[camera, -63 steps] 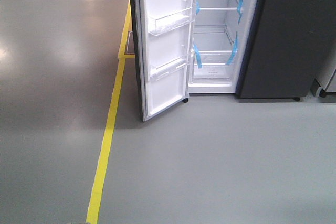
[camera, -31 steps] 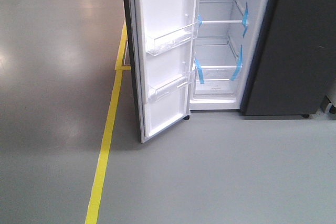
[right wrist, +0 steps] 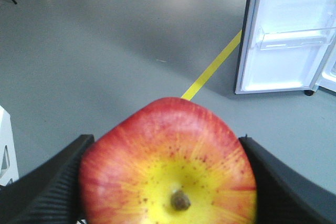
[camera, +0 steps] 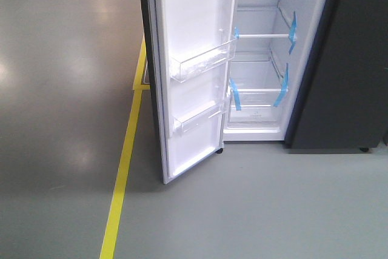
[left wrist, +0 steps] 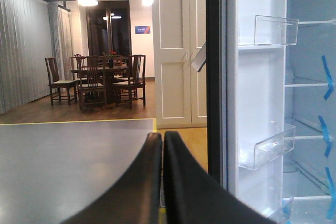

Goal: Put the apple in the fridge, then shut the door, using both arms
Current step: 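Approach the fridge door bins, keeping the apple in the right gripper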

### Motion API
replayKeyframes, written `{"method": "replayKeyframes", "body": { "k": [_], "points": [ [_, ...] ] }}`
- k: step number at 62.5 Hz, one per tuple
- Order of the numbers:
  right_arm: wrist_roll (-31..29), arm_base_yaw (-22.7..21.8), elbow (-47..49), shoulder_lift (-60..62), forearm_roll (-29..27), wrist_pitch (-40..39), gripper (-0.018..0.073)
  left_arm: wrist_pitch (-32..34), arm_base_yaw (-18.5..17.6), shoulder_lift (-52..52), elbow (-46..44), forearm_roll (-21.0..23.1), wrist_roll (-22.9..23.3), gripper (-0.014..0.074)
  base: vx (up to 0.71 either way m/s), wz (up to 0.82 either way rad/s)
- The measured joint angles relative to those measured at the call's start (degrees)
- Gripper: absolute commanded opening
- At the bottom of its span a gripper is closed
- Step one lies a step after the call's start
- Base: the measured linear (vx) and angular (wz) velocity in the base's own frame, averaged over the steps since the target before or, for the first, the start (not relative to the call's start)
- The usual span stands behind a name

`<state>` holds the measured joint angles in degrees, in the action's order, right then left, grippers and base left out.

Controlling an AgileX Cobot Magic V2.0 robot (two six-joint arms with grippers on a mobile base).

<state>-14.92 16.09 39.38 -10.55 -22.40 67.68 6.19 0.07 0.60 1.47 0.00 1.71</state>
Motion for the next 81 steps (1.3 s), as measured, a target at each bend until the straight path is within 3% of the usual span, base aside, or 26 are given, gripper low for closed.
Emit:
{"method": "replayKeyframes", "body": {
  "k": [81],
  "points": [
    [0.00,0.00,0.00,0.00,0.00,0.00,0.0391,0.00,0.00,0.00,0.00,0.00,0.00,-0.0006,0.17,0.01]
  ]
}}
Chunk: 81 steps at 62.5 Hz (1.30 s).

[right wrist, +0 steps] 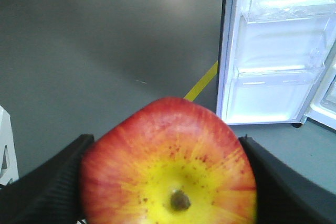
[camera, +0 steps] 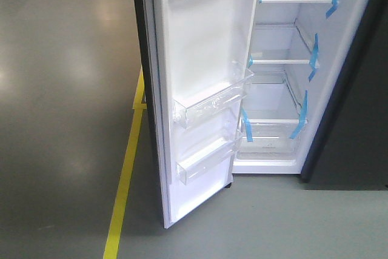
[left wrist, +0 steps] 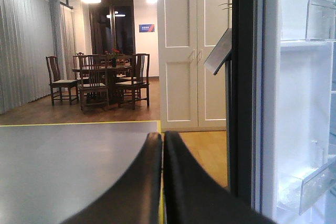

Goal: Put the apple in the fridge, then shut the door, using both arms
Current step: 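Approach the fridge door bins, keeping the apple in the right gripper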

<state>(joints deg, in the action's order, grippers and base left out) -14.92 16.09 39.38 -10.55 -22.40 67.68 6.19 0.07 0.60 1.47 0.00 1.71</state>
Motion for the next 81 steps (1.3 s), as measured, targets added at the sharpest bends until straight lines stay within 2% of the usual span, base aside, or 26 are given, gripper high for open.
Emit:
{"method": "replayKeyframes", "body": {
  "k": [81],
  "points": [
    [0.00,0.00,0.00,0.00,0.00,0.00,0.0391,0.00,0.00,0.00,0.00,0.00,0.00,-0.0006,0.09,0.00]
  ]
}}
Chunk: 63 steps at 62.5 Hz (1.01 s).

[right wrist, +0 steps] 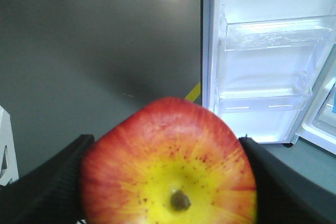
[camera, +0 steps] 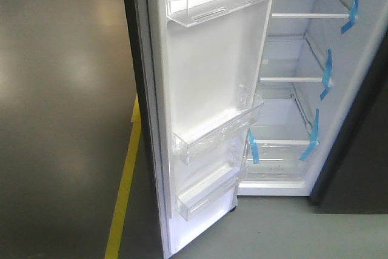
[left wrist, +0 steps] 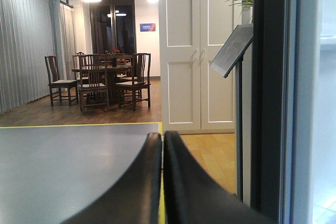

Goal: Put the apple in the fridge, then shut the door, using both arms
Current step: 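Approach the fridge door bins, keeping the apple in the right gripper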

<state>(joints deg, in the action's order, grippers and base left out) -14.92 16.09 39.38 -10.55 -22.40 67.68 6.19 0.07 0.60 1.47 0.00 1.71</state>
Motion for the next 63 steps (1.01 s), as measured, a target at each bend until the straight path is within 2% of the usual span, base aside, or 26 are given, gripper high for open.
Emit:
{"method": "replayKeyframes", "body": {
  "k": [63],
  "points": [
    [0.00,0.00,0.00,0.00,0.00,0.00,0.0391,0.00,0.00,0.00,0.00,0.00,0.00,-0.0006,0.06,-0.01]
  ]
}}
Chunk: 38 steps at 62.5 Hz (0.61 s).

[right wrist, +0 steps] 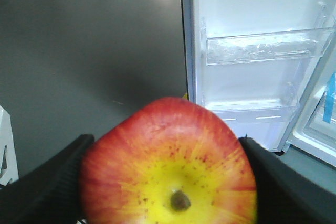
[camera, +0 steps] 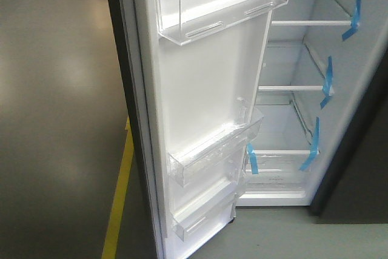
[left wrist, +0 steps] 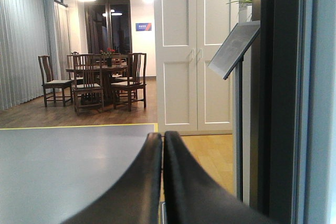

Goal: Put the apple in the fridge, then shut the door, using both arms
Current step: 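Approach the fridge door bins, keeping the apple in the right gripper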

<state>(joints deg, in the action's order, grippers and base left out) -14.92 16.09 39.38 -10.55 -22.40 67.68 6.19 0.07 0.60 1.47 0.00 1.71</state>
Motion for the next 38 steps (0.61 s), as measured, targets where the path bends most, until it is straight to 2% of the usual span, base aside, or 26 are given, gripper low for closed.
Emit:
{"method": "replayKeyframes", "body": {
  "k": [38],
  "points": [
    [0.00,0.00,0.00,0.00,0.00,0.00,0.0391,0.00,0.00,0.00,0.00,0.00,0.00,-0.0006,0.06,-0.03]
  ]
}}
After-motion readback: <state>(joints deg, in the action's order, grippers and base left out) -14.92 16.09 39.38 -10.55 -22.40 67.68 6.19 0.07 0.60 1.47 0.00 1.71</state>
